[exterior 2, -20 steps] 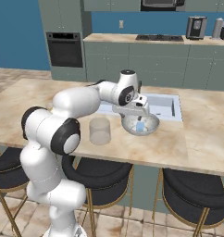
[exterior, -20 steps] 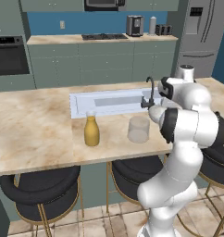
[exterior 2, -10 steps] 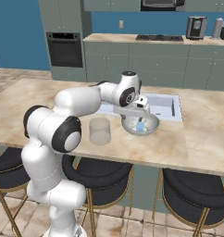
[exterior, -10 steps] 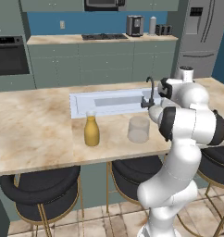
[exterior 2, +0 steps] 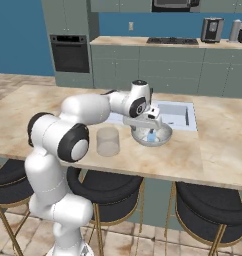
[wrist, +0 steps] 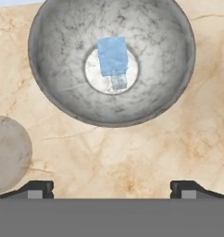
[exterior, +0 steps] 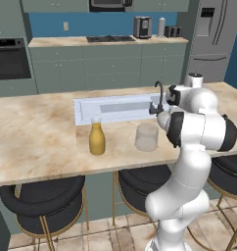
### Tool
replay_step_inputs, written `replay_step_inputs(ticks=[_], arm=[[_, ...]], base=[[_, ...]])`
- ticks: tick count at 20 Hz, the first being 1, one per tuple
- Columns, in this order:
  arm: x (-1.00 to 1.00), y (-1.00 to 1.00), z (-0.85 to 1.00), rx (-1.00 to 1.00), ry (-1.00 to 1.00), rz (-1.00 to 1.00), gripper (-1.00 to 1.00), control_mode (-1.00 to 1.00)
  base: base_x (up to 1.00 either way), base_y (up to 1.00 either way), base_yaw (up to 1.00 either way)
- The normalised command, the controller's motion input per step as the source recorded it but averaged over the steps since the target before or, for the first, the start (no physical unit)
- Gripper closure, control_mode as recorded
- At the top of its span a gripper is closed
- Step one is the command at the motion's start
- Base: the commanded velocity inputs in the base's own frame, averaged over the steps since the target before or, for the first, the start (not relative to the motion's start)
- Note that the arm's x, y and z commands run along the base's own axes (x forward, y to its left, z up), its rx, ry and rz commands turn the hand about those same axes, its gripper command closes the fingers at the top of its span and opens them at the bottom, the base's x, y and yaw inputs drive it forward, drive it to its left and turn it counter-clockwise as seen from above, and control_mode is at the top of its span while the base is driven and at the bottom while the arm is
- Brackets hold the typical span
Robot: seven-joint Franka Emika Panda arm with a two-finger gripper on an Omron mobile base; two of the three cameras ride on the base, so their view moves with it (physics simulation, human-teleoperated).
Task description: There are two ice cubes in the ice bowl. Place both ice cubes in the glass cup.
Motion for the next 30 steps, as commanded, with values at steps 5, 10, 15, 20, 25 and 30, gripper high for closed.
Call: replay_step_inputs(ticks=[5,10,15,20,25,30], arm=[[0.17,-0.02,-0.13,0.00,0.00,0.00,-1.00,-1.00],[0.17,-0.08,-0.13,0.00,0.00,0.00,-1.00,-1.00],[0.11,-0.07,-0.16,0.00,0.00,0.00,-1.00,-1.00],[0.15,-0.08,-0.13,0.00,0.00,0.00,-1.00,-1.00],[0.24,-0.04,-0.10,0.00,0.00,0.00,-1.00,-1.00],[0.18,-0.01,-0.13,0.02,0.00,0.00,-1.00,-1.00]], base=[[0.00,0.00,0.00],[0.00,0.00,0.00],[0.00,0.00,0.00],[0.00,0.00,0.00],[0.00,0.00,0.00],[0.00,0.00,0.00]])
